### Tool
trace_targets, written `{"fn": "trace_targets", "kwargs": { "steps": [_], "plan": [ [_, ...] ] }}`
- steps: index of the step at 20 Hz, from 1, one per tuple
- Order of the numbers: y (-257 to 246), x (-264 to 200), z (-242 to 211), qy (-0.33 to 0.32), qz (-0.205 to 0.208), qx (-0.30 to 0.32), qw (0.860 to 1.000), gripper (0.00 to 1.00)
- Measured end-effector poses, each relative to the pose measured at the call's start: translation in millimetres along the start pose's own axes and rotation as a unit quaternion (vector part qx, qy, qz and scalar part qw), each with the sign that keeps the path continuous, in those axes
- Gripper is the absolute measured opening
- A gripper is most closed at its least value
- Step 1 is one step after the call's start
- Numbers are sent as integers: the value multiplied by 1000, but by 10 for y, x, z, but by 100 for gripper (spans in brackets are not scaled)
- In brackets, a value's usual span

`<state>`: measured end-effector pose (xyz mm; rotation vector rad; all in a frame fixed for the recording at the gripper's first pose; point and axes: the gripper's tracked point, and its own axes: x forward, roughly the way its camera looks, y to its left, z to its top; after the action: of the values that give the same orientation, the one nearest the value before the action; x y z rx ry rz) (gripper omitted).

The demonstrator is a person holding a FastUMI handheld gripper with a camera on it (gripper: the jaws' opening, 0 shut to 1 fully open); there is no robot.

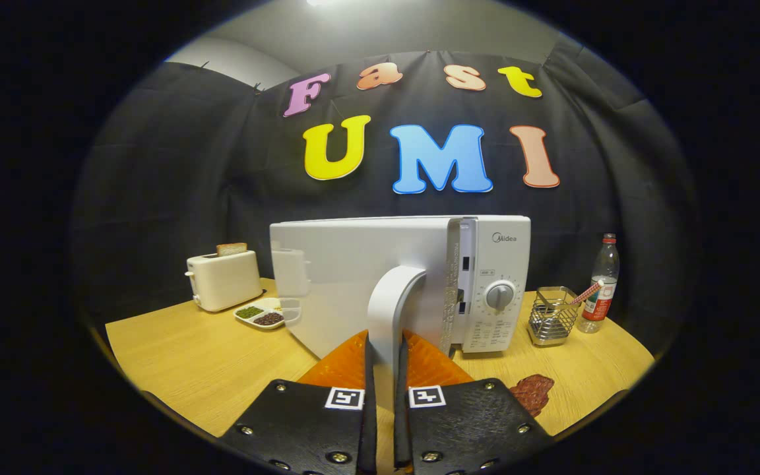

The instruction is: Open the microwave, put the food inside, and close the microwave door.

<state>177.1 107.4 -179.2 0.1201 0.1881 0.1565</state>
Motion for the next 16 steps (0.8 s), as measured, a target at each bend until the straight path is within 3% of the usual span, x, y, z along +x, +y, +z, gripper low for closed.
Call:
{"fn": "trace_targets", "kwargs": {
  "steps": [9,16],
  "plan": [
    [1118,-484,-84,-18,71,4,997,10],
    [1890,-558,-138,-41,9,-33,999,9]
  ]
}}
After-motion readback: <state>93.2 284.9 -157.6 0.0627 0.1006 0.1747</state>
